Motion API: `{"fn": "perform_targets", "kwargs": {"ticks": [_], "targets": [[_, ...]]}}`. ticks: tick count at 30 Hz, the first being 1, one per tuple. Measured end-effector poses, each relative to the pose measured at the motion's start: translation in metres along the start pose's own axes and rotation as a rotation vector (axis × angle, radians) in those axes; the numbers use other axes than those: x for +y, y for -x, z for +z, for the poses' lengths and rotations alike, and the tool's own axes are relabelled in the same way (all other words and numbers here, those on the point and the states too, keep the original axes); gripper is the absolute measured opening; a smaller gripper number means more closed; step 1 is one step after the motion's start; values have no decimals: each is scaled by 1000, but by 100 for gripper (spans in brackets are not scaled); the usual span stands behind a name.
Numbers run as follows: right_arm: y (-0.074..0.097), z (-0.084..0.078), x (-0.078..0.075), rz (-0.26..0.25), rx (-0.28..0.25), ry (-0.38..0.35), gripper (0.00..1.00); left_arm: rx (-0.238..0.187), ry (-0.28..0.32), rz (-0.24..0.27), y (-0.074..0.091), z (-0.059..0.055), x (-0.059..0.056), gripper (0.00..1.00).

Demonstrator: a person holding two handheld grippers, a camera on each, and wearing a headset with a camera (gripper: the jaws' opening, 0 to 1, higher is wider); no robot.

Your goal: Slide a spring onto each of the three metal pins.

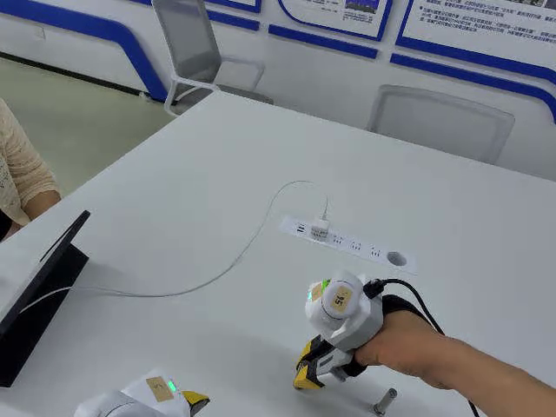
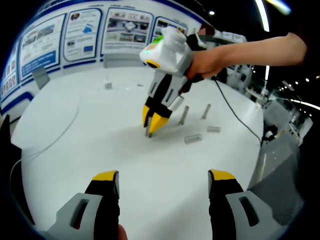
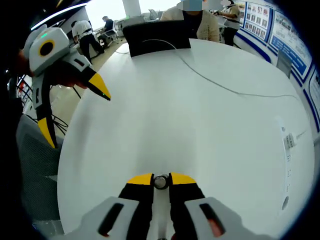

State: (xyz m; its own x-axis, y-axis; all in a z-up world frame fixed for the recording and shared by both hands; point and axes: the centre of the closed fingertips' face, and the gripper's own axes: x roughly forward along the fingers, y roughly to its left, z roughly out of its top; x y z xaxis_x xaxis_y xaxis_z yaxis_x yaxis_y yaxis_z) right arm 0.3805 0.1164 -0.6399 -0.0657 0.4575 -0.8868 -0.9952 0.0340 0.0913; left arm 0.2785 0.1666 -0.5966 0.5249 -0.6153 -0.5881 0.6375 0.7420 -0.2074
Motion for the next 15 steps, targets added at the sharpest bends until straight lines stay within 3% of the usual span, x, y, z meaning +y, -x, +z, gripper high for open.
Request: {"fn": "perform_targets", "kwargs": {"ticks": [15], "targets": [[11,-2,5,-10,-13,-1,26,-1,-6,-5,2,2,-4,74]]}}
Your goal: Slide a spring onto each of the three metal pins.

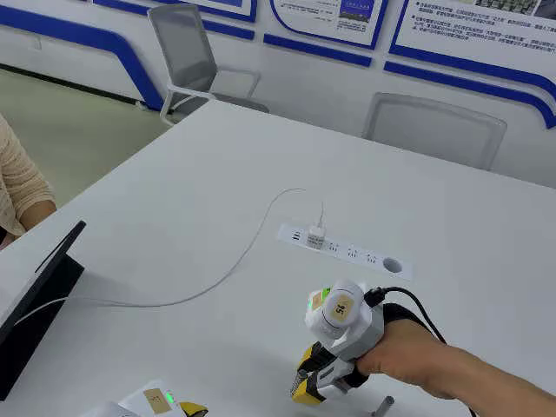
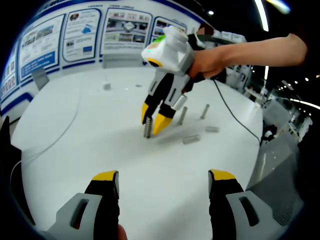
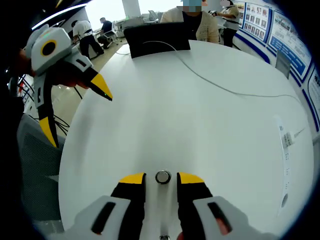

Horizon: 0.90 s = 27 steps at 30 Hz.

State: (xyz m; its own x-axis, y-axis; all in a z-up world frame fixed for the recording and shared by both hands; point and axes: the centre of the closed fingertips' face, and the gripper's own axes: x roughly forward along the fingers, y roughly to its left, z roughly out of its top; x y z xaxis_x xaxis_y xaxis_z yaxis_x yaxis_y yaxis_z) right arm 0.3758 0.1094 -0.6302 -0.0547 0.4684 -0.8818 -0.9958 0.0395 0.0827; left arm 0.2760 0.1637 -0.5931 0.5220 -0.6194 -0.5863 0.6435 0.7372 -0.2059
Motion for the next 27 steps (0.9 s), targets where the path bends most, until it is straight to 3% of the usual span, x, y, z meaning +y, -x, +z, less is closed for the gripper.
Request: {"fn": "perform_targets", "kwargs": {"ticks": [6,15,25,27], "targets": [[11,-3,2,-22,-20,-12,32,2,-7,-5,1,1,-5,74],[30,-2,-2,-88,-119,-124,37,-10,-19,-6,4,10,-9,74],[54,4,-4,-155,-318,-308,40,-13,-35,-9,2,16,-16,75],[61,5,-3,-158,-379,-353,42,-11,-37,-10,2,16,-17,75]]}}
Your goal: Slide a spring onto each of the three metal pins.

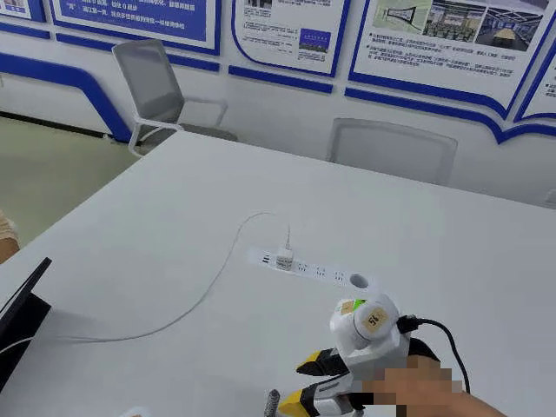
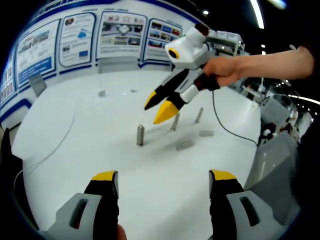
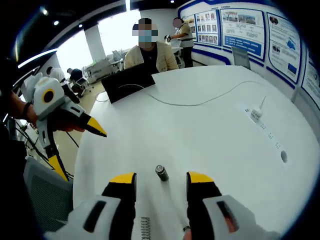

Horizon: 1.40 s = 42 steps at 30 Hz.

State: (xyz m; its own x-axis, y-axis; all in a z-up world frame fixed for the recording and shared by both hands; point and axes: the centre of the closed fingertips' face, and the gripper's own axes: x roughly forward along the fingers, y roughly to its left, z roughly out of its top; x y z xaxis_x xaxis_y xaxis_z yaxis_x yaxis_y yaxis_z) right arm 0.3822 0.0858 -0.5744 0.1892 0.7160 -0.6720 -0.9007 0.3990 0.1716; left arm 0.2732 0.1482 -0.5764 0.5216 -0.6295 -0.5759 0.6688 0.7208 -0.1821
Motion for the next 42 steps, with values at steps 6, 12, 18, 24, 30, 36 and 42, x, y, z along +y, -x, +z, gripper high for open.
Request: {"fn": "perform_targets", "kwargs": {"ticks": [6,12,18,24,30,36,42], "targets": [[15,3,7,2,-91,-47,46,0,-2,-2,0,2,-3,75],[27,0,11,-18,-131,-74,51,-3,-7,-1,-1,6,-4,76],[41,-6,15,-43,-156,-96,56,2,-17,-4,-2,8,-7,76],[53,-19,16,-69,-162,-102,59,4,-23,-7,-4,9,-9,76],[67,-41,15,-101,-160,-134,61,0,-25,-5,-3,13,-8,77],[78,-58,11,-133,-171,-180,64,0,-24,1,-3,14,-5,77],[85,-68,9,-161,-192,-224,66,3,-28,3,-4,16,-3,77]]}}
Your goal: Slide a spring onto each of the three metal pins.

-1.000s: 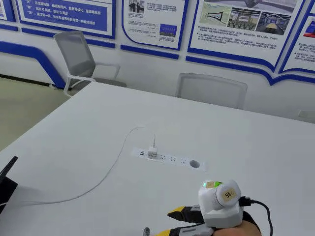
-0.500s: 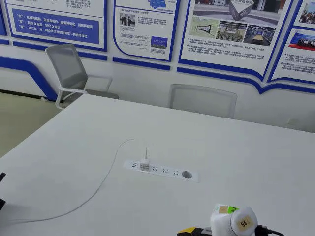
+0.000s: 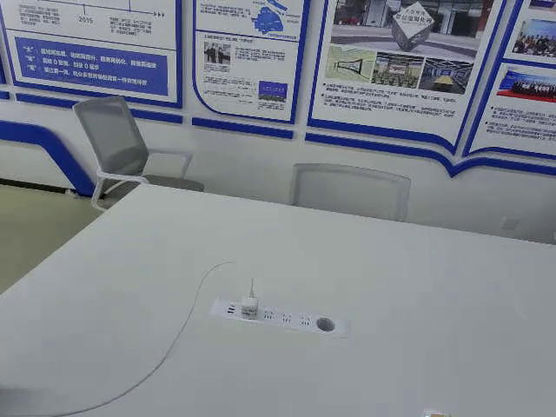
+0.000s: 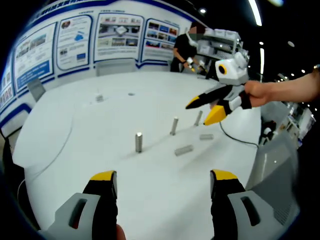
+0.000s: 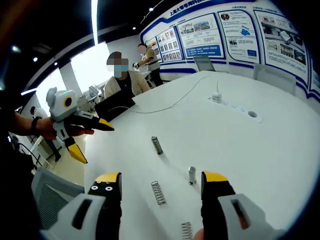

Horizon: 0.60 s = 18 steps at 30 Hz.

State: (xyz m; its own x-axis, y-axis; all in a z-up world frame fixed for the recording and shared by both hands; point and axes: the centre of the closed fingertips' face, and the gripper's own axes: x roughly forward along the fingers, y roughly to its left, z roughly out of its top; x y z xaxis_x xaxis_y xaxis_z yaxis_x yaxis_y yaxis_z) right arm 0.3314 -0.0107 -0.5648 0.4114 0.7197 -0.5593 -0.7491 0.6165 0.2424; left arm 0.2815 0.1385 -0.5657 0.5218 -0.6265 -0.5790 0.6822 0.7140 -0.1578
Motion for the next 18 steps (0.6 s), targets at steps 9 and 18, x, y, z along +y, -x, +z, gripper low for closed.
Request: {"fn": "perform_targets", "kwargs": {"ticks": [9,18], "targets": [[10,-15,-2,-50,-32,-60,69,3,-7,-3,-4,2,1,78],[22,-34,-3,-96,-53,-112,72,7,-18,-10,-9,4,2,78]]}}
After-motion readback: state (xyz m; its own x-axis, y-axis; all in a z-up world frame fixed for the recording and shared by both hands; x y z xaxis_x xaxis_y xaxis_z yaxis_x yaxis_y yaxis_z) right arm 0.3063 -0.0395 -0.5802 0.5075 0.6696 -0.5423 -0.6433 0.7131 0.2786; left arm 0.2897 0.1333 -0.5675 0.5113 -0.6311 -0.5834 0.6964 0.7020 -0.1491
